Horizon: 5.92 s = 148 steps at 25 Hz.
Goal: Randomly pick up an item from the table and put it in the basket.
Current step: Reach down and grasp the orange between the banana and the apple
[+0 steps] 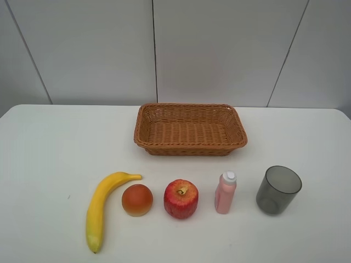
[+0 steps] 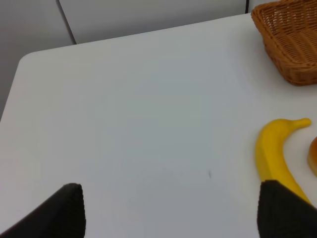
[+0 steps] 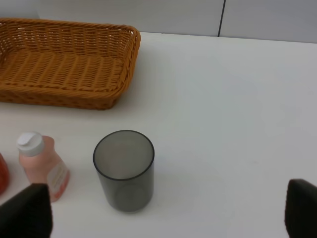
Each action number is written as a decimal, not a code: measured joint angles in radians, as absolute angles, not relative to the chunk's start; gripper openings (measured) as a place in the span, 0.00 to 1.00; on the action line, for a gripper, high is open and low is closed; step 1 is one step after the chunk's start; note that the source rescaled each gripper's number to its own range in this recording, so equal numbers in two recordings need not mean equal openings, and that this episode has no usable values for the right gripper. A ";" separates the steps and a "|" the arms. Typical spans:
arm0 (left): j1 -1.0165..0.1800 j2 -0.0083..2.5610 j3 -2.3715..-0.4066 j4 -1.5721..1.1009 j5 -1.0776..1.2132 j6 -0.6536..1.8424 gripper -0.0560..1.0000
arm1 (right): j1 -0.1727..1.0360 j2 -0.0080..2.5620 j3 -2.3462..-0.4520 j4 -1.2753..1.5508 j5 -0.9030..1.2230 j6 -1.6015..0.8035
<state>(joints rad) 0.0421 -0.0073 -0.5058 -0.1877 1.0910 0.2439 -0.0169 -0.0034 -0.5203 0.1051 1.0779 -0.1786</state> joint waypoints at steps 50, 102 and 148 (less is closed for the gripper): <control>0.014 0.476 -0.764 -0.246 0.995 0.240 0.58 | -0.017 -0.003 -0.520 0.105 1.078 -0.179; -0.742 1.855 -1.264 -0.113 0.989 0.322 0.91 | -0.017 -0.003 -0.520 0.105 1.078 -0.179; -0.754 2.084 -1.265 -0.090 0.945 0.309 0.91 | -0.017 -0.003 -0.520 0.105 1.078 -0.179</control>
<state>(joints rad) -0.7537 2.0840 -1.2646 -0.0895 0.9450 0.3093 -0.0169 -0.0034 -0.5203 0.1051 1.0779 -0.1786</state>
